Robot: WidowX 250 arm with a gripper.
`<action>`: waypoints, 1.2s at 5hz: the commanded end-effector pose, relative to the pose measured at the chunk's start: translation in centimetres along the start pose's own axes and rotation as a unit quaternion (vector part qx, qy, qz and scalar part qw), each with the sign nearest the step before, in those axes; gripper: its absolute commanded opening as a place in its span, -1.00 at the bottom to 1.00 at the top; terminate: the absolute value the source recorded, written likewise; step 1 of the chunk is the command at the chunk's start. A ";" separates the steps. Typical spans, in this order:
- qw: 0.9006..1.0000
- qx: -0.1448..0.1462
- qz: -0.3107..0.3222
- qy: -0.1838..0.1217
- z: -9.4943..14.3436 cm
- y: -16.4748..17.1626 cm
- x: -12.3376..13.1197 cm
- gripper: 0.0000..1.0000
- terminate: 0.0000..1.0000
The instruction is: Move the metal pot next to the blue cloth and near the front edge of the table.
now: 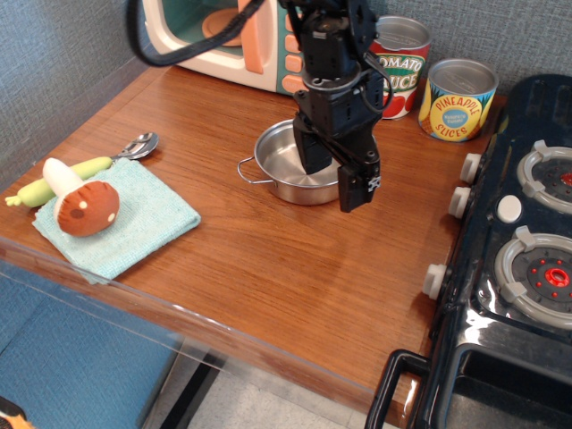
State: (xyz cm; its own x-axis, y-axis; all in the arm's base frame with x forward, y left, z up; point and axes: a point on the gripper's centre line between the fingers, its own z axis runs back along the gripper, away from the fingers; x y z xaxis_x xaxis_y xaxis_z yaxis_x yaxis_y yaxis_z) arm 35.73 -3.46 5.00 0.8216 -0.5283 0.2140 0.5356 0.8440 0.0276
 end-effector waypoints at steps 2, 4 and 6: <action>1.000 -0.009 -0.003 0.010 -2.2 0.0 0.9 1.00 -1.00; 1.000 -0.006 -0.014 0.002 -1.3 0.2 0.9 -1.00 -1.00; 0.999 0.034 0.027 -0.025 2.5 -0.2 1.0 -1.00 -1.00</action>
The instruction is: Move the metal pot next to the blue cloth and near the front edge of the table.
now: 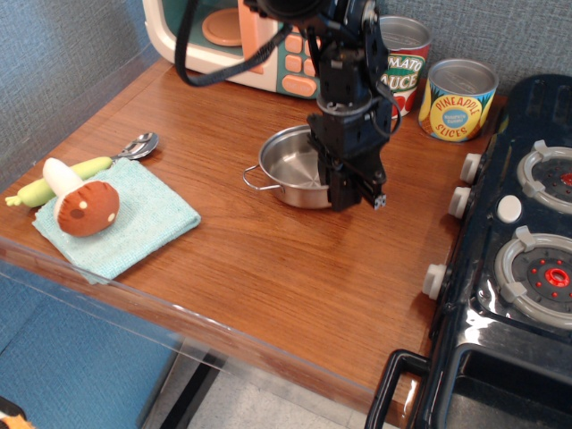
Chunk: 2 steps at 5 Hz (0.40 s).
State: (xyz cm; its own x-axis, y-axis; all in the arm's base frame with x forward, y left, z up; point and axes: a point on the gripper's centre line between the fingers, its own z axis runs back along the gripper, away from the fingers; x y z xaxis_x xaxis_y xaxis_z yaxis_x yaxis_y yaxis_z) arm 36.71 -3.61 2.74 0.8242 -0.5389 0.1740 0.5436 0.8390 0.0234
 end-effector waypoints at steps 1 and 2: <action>0.994 0.041 0.086 -0.062 6.7 -2.4 -0.9 -1.00 -1.00; 0.982 0.049 0.171 -0.067 6.4 -4.2 -3.0 -1.00 -1.00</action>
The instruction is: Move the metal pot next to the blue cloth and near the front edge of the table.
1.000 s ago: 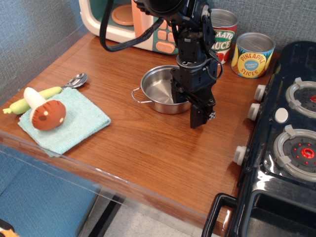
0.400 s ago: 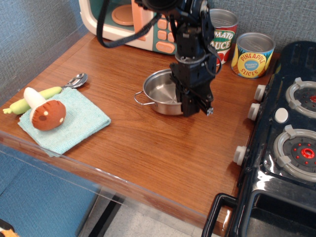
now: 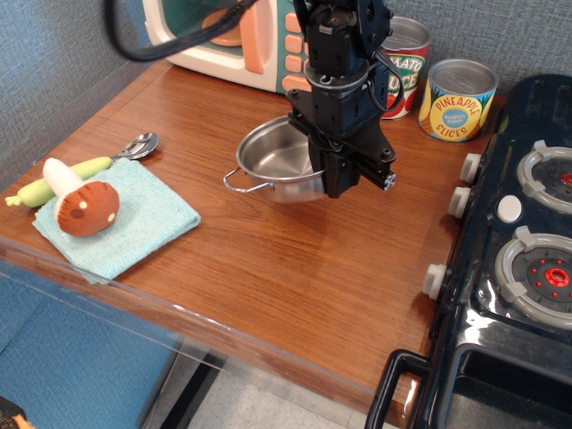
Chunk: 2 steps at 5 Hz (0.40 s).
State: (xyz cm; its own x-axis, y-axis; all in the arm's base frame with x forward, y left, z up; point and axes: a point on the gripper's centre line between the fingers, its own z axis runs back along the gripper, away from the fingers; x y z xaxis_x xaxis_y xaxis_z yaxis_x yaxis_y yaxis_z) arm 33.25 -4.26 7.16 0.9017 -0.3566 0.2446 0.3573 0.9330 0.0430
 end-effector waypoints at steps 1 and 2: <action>0.989 0.030 0.145 -0.012 1.0 -2.4 -4.4 -1.00 -1.00; 0.983 0.055 0.176 0.005 -0.2 -2.4 -6.8 -1.00 -1.00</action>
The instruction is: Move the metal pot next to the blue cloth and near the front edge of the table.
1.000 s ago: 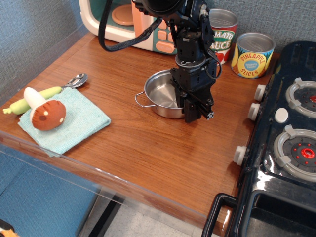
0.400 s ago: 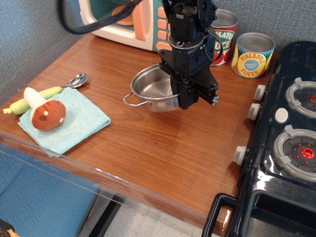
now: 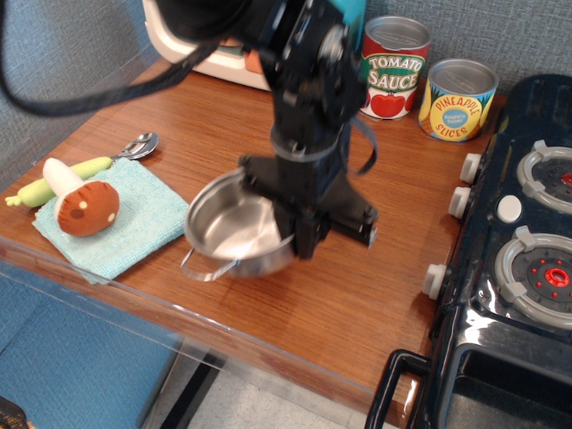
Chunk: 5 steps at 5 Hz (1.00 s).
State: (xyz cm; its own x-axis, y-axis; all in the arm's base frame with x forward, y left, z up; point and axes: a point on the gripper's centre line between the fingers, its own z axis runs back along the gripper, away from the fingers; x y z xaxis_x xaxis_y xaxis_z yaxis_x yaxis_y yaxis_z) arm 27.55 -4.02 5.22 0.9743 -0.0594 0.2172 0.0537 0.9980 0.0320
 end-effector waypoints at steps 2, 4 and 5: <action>0.999 0.035 0.015 0.005 -2.5 -0.1 -1.2 -1.00 -1.00; 0.999 0.024 -0.047 -0.010 -2.7 -2.0 0.6 -1.00 -1.00; 0.998 0.019 -0.056 -0.021 -2.1 -2.9 0.7 -1.00 -1.00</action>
State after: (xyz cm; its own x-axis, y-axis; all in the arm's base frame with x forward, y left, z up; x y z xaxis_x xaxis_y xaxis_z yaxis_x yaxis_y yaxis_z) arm 28.34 -5.78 1.88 0.9647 -0.1669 0.2039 0.1494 0.9838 0.0988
